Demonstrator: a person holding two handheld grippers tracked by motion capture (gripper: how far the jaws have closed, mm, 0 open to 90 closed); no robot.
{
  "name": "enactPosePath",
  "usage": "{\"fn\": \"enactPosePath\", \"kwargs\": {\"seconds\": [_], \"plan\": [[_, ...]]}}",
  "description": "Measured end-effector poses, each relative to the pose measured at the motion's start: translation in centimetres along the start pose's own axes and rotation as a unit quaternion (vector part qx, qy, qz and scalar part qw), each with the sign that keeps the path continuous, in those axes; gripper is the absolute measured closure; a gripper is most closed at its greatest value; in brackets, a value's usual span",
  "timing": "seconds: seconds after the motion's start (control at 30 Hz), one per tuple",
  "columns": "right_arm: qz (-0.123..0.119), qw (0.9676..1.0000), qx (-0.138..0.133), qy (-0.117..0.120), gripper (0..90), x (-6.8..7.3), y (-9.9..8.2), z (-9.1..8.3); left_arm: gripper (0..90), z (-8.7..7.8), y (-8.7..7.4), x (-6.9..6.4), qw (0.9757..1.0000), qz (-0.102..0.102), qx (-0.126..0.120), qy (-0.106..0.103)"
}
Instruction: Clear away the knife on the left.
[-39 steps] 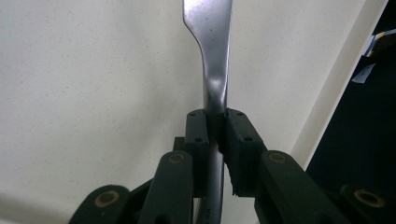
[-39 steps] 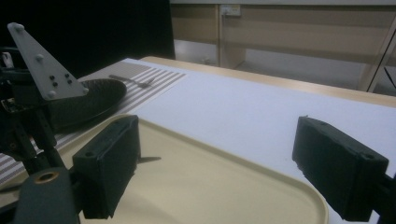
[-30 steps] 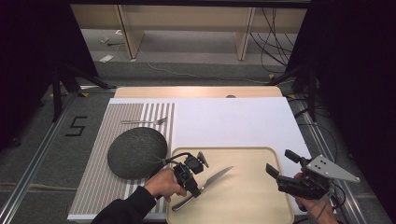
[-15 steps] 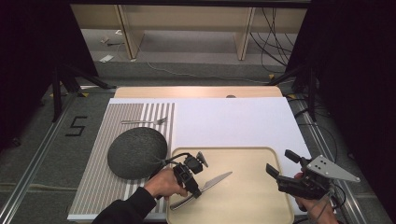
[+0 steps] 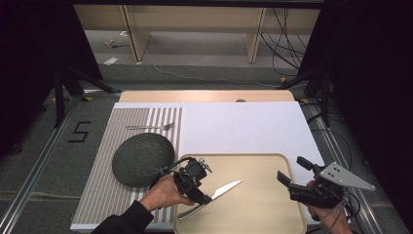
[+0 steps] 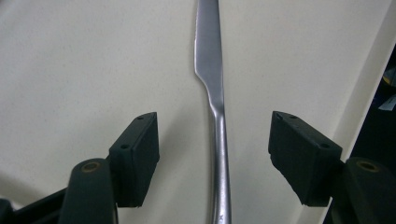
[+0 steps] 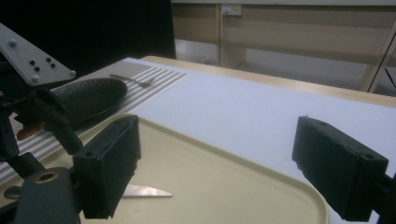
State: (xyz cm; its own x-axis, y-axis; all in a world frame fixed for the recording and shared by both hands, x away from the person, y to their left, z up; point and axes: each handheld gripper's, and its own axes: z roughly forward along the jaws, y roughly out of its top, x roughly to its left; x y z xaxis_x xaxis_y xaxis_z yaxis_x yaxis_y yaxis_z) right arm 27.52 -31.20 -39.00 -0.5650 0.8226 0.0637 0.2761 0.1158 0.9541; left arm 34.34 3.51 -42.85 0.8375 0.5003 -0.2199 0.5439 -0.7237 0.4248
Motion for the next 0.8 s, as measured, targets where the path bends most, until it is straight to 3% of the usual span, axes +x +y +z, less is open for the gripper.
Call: {"fn": "enactPosePath", "kwargs": {"seconds": [0.07, 0.17, 0.27, 0.53, 0.7, 0.8], "plan": [[0.0, 1.0, 0.0, 0.0, 16.3, 0.0, 0.0, 0.0, 36.2, 0.0, 0.0, -0.2, 0.9999, 0.009, -0.012, -0.005], [0.0, 1.0, 0.0, 0.0, 16.3, 0.0, 0.0, 0.0, 48.9, 0.1, 0.2, -0.4, 0.9993, 0.022, -0.02, -0.022], [0.0, 1.0, 0.0, 0.0, 16.4, 0.0, 0.0, 0.0, 63.8, 0.5, 0.4, -0.7, 0.9992, 0.031, -0.012, -0.024], [-0.001, 1.0, 0.0, 0.0, 16.4, 0.0, 0.0, 0.0, 84.7, 2.5, 1.0, -1.7, 0.9977, 0.063, 0.017, -0.015], [0.0, 1.0, 0.001, 0.0, 16.3, 0.0, 0.0, 0.0, 89.5, 3.5, 1.2, -2.0, 0.9963, 0.08, 0.031, -0.009], [0.0, 1.0, 0.001, 0.001, 16.3, 0.0, 0.0, 0.0, 89.6, 3.9, 1.3, -2.1, 0.9963, 0.079, 0.034, -0.007]]}}
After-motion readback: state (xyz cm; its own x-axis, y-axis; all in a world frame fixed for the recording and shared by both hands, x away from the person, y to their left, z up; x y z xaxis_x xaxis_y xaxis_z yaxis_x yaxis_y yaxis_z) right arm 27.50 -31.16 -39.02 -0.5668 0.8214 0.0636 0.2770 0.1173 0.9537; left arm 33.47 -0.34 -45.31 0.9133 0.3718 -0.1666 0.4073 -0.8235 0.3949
